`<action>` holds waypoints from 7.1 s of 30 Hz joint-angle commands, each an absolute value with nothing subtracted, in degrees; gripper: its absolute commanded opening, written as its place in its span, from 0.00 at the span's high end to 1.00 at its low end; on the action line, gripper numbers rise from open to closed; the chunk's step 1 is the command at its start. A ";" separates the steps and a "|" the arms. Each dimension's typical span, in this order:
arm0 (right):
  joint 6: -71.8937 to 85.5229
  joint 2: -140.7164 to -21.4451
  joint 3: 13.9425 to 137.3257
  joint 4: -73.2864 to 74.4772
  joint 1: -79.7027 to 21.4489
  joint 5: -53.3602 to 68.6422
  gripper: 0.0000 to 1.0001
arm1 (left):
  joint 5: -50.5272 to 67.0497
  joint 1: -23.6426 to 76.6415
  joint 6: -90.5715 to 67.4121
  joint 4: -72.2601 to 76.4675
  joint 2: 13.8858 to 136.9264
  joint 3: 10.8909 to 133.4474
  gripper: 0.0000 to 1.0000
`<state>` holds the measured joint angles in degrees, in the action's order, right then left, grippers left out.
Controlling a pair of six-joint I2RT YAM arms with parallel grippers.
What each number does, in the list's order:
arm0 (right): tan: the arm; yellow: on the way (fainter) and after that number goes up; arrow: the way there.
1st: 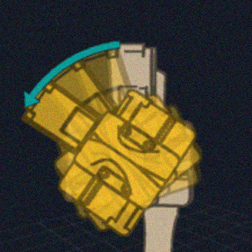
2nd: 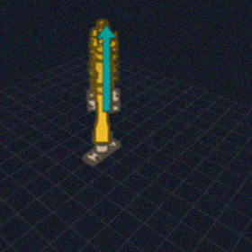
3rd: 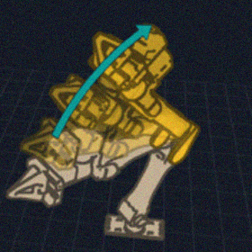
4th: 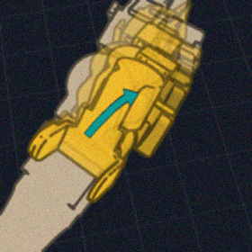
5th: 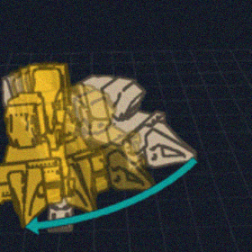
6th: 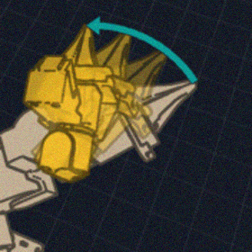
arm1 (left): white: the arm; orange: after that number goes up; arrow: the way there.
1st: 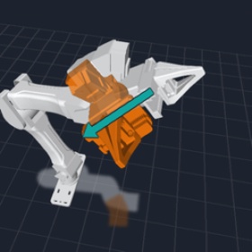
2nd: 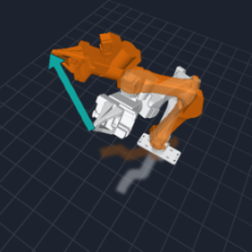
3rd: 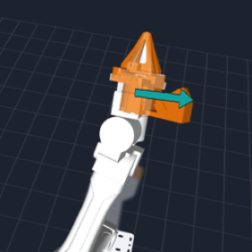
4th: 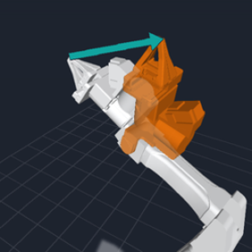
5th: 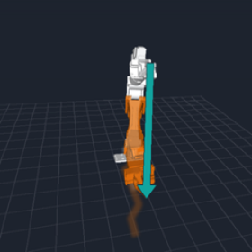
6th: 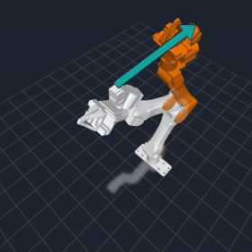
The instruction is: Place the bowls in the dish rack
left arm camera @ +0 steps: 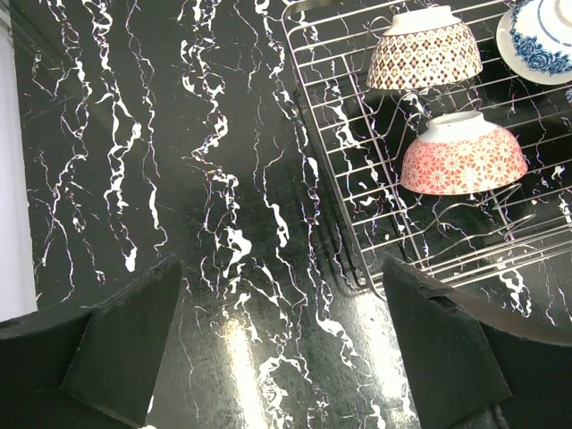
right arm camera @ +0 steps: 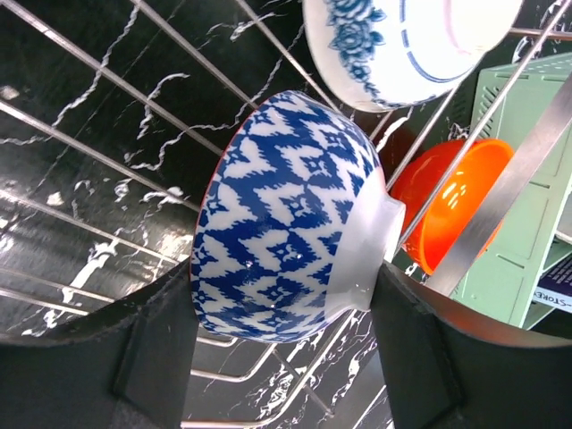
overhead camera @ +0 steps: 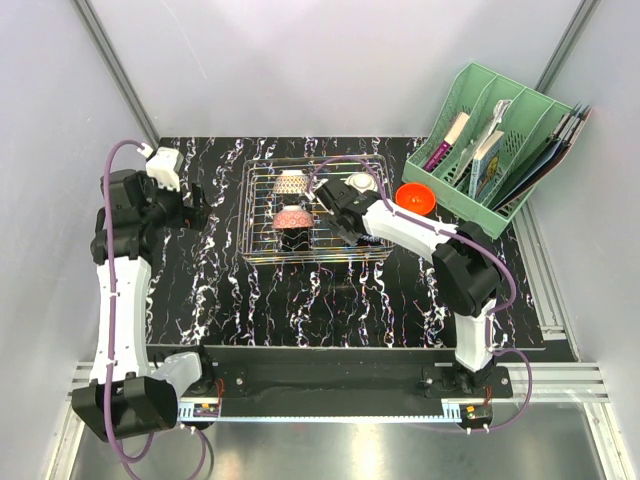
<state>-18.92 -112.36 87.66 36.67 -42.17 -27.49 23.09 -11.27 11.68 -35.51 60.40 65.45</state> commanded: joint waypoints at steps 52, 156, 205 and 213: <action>-3.54 -101.52 99.94 43.77 -18.92 -4.59 0.09 | 41.56 -11.78 14.67 -35.33 62.31 70.66 0.01; -10.81 -93.51 91.14 29.62 -18.96 -19.24 1.00 | 28.83 19.06 -13.71 -23.29 97.99 94.66 0.01; -7.38 -101.51 106.87 36.30 -38.14 -13.37 0.70 | 25.84 26.37 -9.93 -22.06 104.59 96.07 1.00; -5.28 -100.72 107.84 39.46 -36.31 -0.30 0.14 | 25.31 25.58 -7.91 -22.15 100.03 93.78 1.00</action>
<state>-7.09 -103.63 105.67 38.37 -37.50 -10.07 25.17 26.06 -8.86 -24.69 106.15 94.30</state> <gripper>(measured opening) 0.798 0.148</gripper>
